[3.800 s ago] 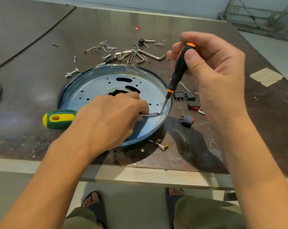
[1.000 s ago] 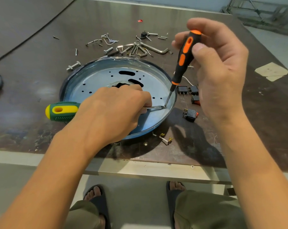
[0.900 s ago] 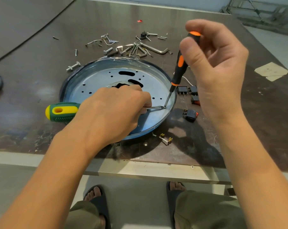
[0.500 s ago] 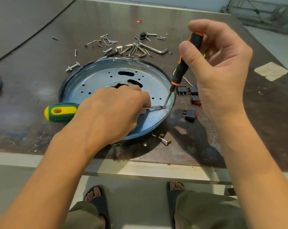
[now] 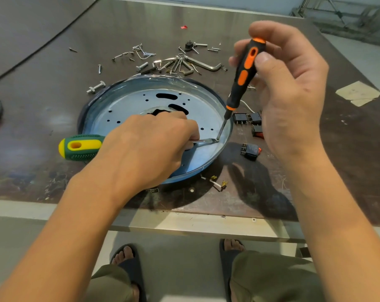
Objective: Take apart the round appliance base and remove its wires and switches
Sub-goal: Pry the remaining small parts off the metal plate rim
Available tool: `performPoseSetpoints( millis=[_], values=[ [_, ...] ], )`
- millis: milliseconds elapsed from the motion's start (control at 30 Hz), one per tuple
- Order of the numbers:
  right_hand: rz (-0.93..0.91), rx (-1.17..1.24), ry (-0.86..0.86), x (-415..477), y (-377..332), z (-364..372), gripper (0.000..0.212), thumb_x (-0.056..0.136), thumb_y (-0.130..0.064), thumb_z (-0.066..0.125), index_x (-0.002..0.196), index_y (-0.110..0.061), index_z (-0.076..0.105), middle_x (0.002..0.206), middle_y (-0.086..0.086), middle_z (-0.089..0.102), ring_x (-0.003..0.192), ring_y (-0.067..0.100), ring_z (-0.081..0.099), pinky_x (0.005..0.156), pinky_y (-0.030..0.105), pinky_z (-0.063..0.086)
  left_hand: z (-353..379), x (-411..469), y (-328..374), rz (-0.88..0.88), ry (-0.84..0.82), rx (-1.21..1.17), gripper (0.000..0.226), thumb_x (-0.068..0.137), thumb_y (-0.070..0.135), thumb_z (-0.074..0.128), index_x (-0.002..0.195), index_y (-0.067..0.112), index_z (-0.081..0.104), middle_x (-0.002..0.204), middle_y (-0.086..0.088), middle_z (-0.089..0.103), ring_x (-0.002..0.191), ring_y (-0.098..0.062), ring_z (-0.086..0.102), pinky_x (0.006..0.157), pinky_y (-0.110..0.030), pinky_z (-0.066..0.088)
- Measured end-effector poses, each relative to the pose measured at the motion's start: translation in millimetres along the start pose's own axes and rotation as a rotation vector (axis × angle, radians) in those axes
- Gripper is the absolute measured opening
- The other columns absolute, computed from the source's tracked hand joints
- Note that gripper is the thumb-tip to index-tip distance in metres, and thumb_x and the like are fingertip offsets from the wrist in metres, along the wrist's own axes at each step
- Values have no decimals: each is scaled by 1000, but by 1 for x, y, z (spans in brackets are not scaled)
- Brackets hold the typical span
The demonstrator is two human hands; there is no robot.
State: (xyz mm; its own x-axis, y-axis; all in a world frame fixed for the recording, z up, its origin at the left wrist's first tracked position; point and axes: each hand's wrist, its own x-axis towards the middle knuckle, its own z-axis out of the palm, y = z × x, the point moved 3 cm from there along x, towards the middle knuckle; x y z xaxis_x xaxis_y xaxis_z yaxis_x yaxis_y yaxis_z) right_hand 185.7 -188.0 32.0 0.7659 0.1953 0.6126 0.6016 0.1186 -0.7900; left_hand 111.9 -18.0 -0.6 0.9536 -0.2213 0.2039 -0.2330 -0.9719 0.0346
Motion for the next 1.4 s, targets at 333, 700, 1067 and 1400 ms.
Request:
performPoseSetpoints(
  millis=[333,700,1067,1400],
  values=[
    [17,41,39,3,4,-4,28,98,2,55,125,3,59,107,18,67,101,31,66,87,41,55,0,0,-1,-10,-4,-12,20,99,28,49,113,39,58,115,12,60,91,-26,62,62,-37,49],
    [46,71,37,2,1,-2,24,99,2,50,120,0,61,104,17,66,101,27,66,81,36,53,0,0,-1,-3,2,-4,20,98,27,49,112,39,58,114,12,60,89,-25,62,60,-35,48],
    [37,69,45,2,0,-2,24,101,-1,52,123,3,60,106,15,68,101,28,67,89,41,55,0,0,-1,5,8,-2,19,99,28,49,112,37,58,114,12,60,88,-25,62,62,-37,49],
    [17,59,46,2,2,0,25,100,-2,53,124,2,60,106,14,67,99,25,64,85,39,53,1,1,-2,6,10,-3,18,98,26,50,111,37,58,112,12,60,86,-25,62,60,-38,50]
  ],
)
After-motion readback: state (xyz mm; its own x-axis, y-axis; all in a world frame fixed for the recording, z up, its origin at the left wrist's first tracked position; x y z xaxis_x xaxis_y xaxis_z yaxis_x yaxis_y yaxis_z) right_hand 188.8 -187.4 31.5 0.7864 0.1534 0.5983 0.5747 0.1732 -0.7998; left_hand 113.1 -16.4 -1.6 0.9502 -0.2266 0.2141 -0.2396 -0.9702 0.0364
